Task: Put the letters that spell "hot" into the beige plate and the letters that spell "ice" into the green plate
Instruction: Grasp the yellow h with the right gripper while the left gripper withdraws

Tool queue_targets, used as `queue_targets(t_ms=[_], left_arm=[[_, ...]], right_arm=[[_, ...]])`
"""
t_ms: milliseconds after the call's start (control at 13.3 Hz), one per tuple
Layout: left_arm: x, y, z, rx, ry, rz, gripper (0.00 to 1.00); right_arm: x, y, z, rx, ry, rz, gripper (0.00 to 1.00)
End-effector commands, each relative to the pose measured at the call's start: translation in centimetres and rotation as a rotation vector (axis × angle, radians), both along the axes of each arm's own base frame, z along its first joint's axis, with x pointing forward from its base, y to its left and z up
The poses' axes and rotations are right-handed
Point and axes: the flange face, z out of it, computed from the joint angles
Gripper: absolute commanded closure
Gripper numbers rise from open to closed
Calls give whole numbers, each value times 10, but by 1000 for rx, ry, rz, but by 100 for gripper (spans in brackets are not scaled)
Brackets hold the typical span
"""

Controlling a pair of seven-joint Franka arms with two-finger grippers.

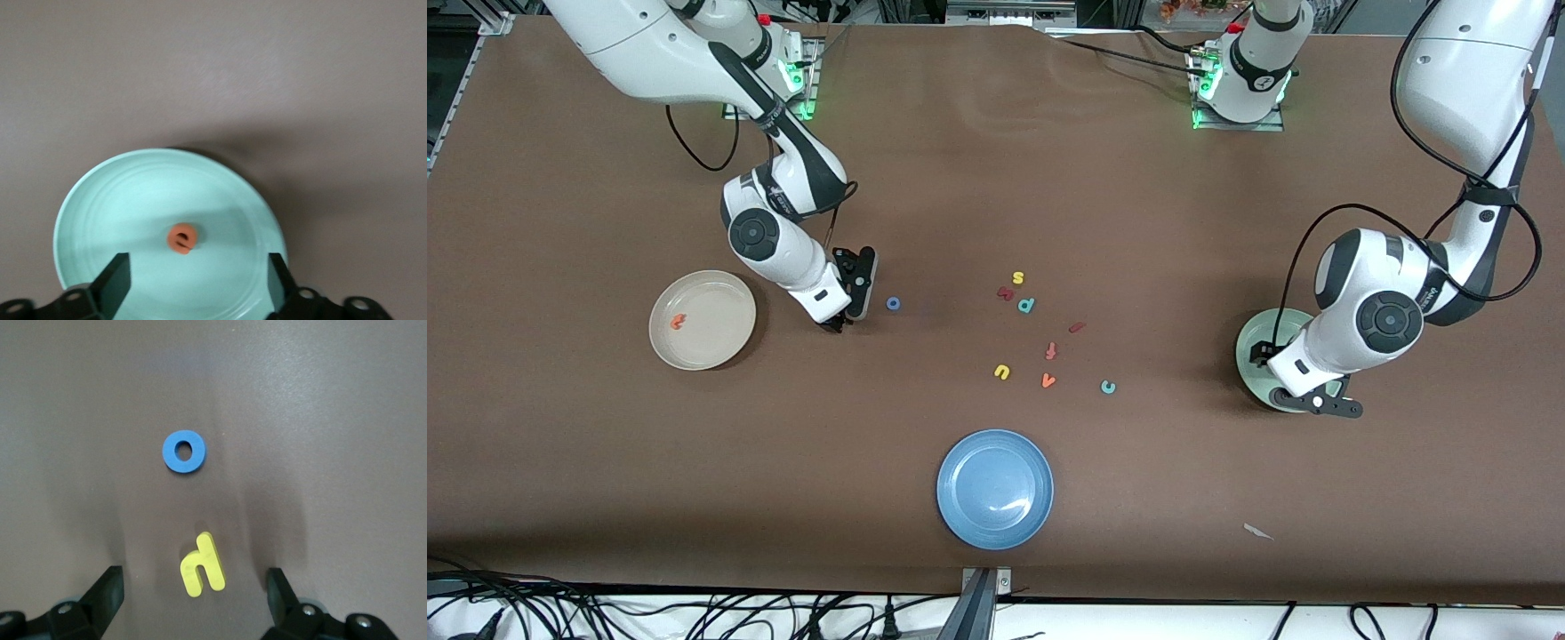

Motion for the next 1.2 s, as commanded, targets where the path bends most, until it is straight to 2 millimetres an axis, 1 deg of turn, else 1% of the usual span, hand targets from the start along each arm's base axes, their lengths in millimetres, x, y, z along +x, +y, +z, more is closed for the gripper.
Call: queue_targets(t_ms=[0, 75, 150, 225, 300, 375, 525, 675, 750, 900, 975, 1050, 1125], left_arm=[[1, -39, 20, -60, -15, 113, 0], [-2, -58, 17, -57, -8, 153, 0], [0, -75, 20, -57, -22, 197, 0], [-1, -96, 15, -61, -17, 247, 0], [0, -120, 14, -66, -23, 303, 0], [1, -138, 9, -68, -22, 359, 0], [3, -161, -7, -82, -2, 474, 0], [1, -199, -17, -96, 8, 524, 0], [3, -209, -20, -98, 7, 556, 0], [7, -223, -26, -102, 5, 595, 0], [7, -229, -28, -101, 4, 612, 0], [6, -235, -32, -97, 5, 641, 0], [10, -241, -33, -98, -2, 677, 0]], right_arm=[[-3, 5, 1, 18, -27, 75, 5], [-2, 8, 1, 30, -47, 109, 6], [-2, 8, -3, 39, -58, 152, 13], [-1, 6, -5, 44, -67, 183, 17], [0, 5, -5, 44, -67, 187, 17], [0, 4, -6, 42, -68, 187, 19], [1, 2, -6, 41, -68, 184, 19], [0, 2, -7, 42, -65, 184, 28], [-1, 3, -8, 41, -64, 187, 33], [-1, 5, -9, 42, -63, 189, 48], [-1, 5, -8, 42, -65, 190, 52], [-1, 5, -8, 41, -64, 191, 54], [-1, 5, -8, 39, -66, 197, 60]])
